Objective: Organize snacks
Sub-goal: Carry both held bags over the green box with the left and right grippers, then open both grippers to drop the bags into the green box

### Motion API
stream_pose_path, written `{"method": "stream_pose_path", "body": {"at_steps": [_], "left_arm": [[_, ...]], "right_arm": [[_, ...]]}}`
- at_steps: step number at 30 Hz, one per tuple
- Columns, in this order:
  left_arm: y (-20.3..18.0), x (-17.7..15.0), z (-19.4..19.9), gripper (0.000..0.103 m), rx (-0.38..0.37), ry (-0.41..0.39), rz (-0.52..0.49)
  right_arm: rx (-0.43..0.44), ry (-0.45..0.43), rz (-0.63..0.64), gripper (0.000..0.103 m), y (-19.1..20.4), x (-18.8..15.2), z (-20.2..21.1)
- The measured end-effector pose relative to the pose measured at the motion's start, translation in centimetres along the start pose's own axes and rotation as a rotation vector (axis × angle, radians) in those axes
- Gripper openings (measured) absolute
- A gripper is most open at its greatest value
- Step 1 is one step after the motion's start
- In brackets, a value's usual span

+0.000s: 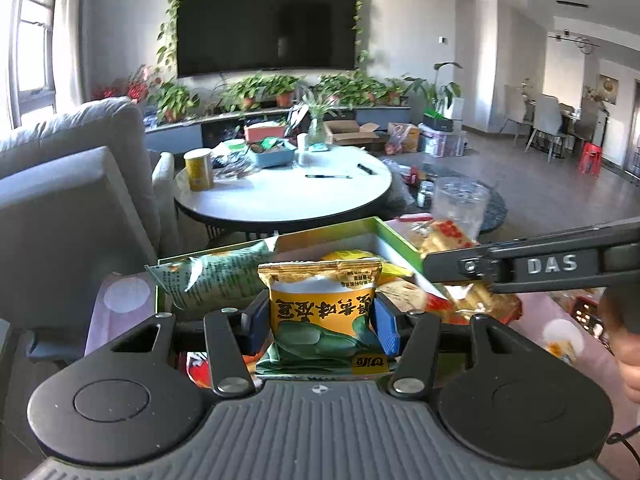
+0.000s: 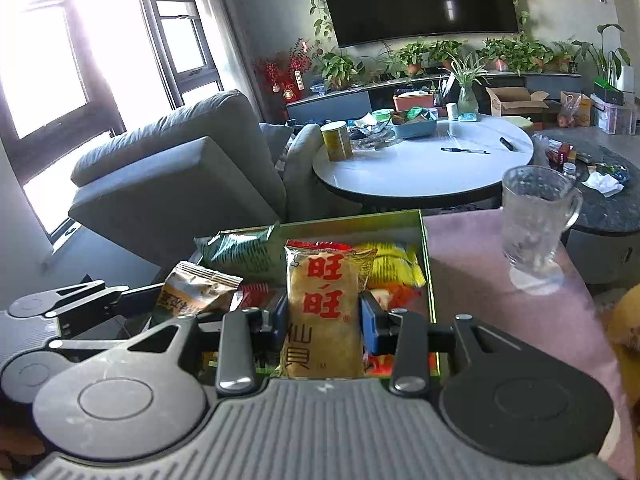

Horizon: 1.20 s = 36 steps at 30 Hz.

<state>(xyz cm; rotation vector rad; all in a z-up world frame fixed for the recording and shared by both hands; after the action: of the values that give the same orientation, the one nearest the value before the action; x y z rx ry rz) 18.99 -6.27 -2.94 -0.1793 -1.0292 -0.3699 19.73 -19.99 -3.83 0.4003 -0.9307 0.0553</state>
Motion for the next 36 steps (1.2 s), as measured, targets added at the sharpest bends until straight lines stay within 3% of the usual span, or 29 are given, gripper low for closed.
{"method": "stream_pose_path", "body": {"at_steps": [15, 21, 36], "left_arm": [[1.2, -1.4, -5.6, 0.051, -0.017, 0.088, 0.067], [1.8, -1.5, -5.0, 0.066, 0.005, 0.069, 0.098], [1.8, -2.5, -3.1, 0.074, 0.022, 0.054, 0.111]], "right_arm": [[-0.004, 0.05, -0.049, 0.083, -0.9, 0.7, -4.6], [-0.014, 0.052, -0.062, 0.083, -1.3, 1.0, -5.1], [0.006, 0.043, -0.101, 0.083, -1.4, 1.3, -5.4]]}}
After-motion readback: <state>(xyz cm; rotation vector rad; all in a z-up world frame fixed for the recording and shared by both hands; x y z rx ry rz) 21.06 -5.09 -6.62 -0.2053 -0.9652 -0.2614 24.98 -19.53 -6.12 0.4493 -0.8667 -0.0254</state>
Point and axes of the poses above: each gripper's, at about its wrist camera, not at the fingertips, and z roughly against the way its jaws point, y to its left, x to its top, the point moved 10 cm from there along -z, roughly the way its jaws point, and after that the axes turned 3 degrees about -z, right-handed, at the moved point
